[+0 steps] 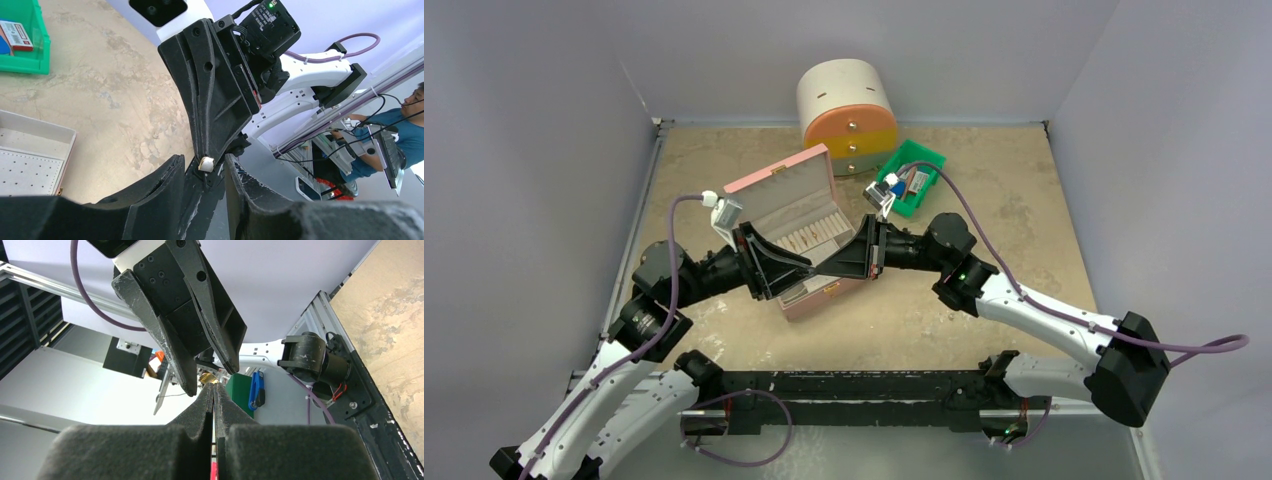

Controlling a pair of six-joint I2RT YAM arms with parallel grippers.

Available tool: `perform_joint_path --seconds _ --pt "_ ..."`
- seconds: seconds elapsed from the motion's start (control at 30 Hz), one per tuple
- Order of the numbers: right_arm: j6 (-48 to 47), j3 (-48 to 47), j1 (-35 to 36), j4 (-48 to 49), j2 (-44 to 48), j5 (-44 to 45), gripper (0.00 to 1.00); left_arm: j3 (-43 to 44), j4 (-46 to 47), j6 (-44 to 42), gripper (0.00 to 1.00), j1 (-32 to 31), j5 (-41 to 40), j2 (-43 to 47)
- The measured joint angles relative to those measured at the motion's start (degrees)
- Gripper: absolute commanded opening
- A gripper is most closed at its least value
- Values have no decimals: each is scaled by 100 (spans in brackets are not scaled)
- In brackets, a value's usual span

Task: Organize the mixed jewelry

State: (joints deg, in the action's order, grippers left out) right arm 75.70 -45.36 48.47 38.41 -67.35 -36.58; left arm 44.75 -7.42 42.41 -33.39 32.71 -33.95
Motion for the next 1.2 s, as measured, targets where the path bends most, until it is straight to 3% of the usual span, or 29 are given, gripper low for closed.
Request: perform_joint_path --seconds 0.8,1.1,1.2 --pt "39 0 0 129 -13 0 0 0 4 0 23 0 0 0" --pt "44 0 0 142 -76 -2 0 0 -2 0 13 0 -4 -2" --pt "44 0 0 142 -79 -2 0 0 -4 0 0 0 -9 -7"
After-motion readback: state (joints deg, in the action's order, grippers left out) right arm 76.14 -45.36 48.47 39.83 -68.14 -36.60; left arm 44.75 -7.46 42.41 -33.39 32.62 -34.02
